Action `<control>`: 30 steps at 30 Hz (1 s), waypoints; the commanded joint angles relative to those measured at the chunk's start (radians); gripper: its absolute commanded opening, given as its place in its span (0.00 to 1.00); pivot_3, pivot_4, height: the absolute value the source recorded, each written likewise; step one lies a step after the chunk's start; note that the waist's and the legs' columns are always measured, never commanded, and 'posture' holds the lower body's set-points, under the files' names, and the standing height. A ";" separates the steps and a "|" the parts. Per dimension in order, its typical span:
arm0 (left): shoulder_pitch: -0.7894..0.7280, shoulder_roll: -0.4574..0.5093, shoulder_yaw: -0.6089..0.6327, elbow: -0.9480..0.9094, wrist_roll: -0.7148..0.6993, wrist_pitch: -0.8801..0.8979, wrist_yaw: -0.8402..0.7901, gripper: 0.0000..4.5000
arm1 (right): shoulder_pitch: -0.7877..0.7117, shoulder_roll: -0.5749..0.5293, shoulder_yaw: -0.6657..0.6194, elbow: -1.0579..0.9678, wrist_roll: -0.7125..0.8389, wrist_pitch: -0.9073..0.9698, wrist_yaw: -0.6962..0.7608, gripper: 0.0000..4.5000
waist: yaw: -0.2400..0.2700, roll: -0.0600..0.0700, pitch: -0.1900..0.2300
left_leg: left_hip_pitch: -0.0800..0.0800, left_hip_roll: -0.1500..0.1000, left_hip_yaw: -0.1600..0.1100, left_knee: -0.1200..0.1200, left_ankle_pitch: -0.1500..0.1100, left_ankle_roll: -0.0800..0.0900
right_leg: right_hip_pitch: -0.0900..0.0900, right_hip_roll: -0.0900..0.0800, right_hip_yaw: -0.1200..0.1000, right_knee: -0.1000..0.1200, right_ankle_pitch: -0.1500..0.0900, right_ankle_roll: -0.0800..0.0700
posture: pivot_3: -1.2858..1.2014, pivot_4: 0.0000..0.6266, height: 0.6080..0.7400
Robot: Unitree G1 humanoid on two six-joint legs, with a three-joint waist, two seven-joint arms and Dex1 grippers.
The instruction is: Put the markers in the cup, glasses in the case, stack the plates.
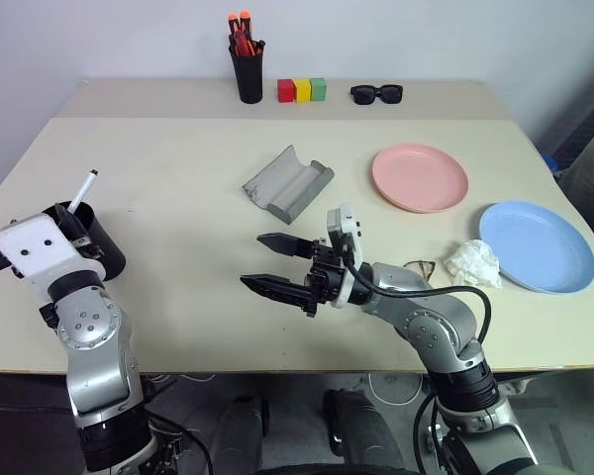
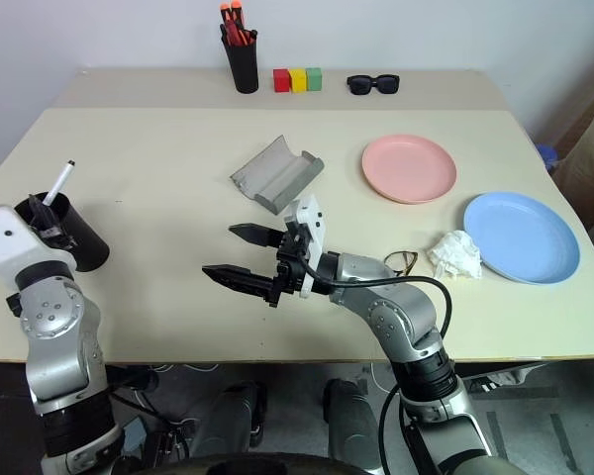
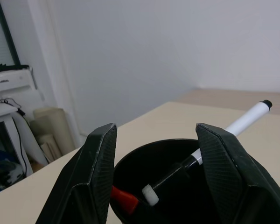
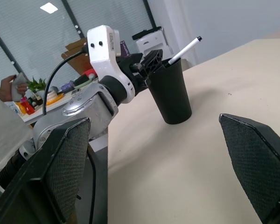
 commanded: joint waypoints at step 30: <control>-0.150 -0.043 0.094 -0.026 -0.180 0.196 0.044 0.60 | -0.009 0.007 -0.009 -0.041 0.014 -0.011 0.001 1.00 | 0.000 0.000 0.000 | 0.000 0.000 0.000 0.000 0.000 0.000 | 0.000 0.000 0.000 0.000 0.000 0.000 | 0.52 0.24 1.00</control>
